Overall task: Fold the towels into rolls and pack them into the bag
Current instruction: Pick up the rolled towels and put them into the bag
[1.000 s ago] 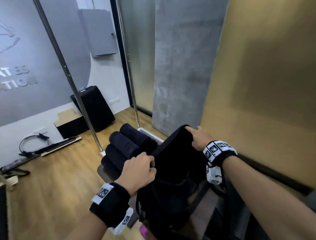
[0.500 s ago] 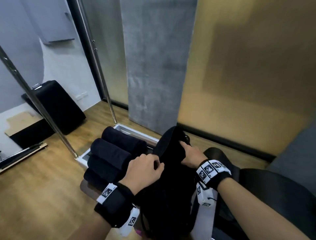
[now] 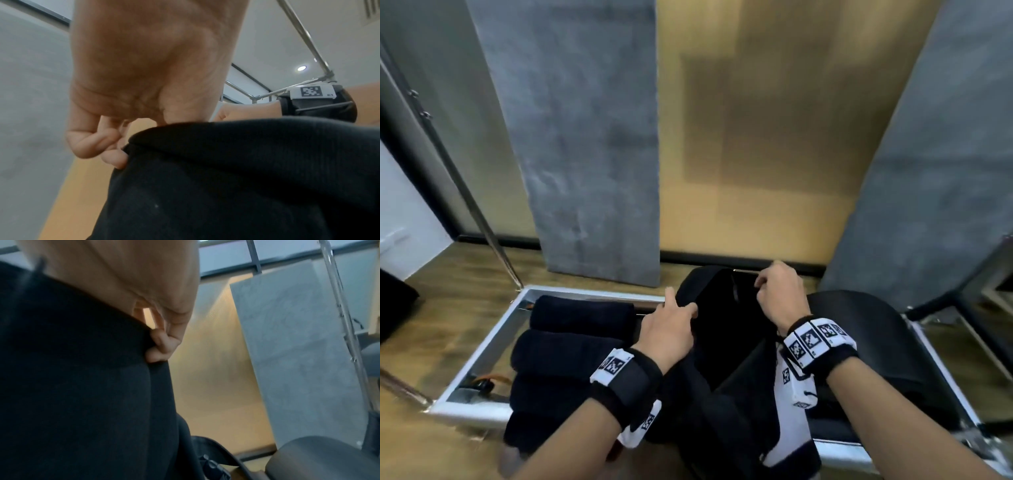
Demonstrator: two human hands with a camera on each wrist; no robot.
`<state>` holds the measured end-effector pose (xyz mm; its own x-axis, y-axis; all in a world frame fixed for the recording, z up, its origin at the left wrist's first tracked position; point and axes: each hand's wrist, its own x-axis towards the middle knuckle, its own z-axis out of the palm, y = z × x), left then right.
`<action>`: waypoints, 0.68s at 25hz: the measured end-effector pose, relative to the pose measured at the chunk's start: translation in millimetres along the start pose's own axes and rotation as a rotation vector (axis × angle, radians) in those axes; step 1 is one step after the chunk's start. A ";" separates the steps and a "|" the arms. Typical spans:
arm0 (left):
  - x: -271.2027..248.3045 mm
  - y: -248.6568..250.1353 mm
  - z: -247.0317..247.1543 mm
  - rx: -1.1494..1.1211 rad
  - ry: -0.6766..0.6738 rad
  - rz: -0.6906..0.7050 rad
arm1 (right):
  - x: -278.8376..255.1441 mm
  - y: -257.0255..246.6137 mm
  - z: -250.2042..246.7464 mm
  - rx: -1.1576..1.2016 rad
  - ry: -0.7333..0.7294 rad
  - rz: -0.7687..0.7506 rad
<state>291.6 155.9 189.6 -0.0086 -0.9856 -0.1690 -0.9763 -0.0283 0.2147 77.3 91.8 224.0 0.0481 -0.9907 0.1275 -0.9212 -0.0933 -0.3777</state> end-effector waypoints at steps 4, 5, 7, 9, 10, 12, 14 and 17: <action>-2.7 -5.4 -0.3 -0.068 -0.034 -0.002 | -21.2 -9.7 -9.5 -0.206 -0.228 0.026; -4.6 -7.0 -1.0 -0.087 -0.032 0.005 | -25.9 -13.1 -9.6 -0.223 -0.240 0.043; -9.5 -10.1 -2.4 -0.114 -0.024 0.034 | -34.7 -20.2 -10.2 -0.291 -0.168 0.058; -14.8 -13.5 -4.5 -0.137 -0.017 0.068 | -41.5 -26.0 -11.2 -0.375 -0.090 0.070; -16.8 -15.4 -5.7 -0.151 -0.014 0.078 | -43.3 -28.1 -12.1 -0.393 -0.084 0.078; -19.7 -19.0 -6.8 -0.168 -0.025 0.096 | -45.6 -31.2 -14.4 -0.377 -0.142 0.091; -23.4 -22.9 -8.6 -0.183 -0.043 0.120 | -49.9 -42.8 -19.5 -0.344 -0.182 0.109; -31.7 -31.0 -7.2 -0.242 0.016 0.162 | -58.5 -78.5 -23.3 -0.220 -0.088 0.062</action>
<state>323.7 186.8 195.3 -0.1553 -0.9829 -0.0987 -0.8825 0.0932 0.4610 137.8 159.4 267.5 0.0129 -0.9996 0.0265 -0.9849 -0.0173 -0.1725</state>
